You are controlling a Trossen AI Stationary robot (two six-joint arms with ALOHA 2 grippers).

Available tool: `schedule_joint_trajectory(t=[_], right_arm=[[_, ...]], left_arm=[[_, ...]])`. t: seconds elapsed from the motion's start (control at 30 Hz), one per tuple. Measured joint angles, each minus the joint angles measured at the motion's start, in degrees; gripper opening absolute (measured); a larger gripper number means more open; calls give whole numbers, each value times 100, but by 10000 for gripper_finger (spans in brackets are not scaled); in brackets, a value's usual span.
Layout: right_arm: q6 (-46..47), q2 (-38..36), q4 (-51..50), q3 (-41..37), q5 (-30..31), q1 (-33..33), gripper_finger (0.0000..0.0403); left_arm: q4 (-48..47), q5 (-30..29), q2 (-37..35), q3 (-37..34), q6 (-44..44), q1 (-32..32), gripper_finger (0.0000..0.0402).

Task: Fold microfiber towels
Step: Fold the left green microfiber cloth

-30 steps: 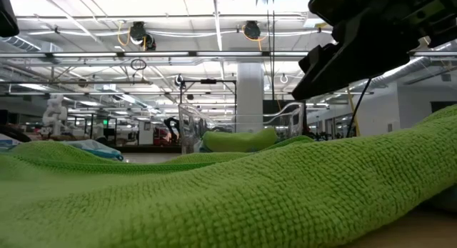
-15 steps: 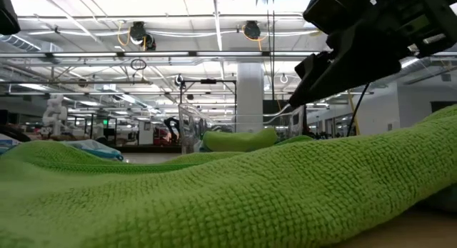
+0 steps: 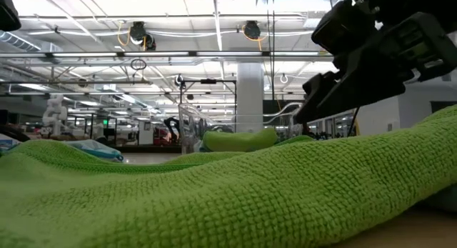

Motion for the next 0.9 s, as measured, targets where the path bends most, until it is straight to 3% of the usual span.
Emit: schedule_joint_trajectory(t=[0.57, 0.9], right_arm=[[154, 1056, 1076, -126, -345, -86, 159], [146, 1095, 1142, -123, -369, -82, 42]], left_arm=[[10, -46, 0, 0, 2, 7, 8], [9, -44, 0, 0, -9, 7, 8]])
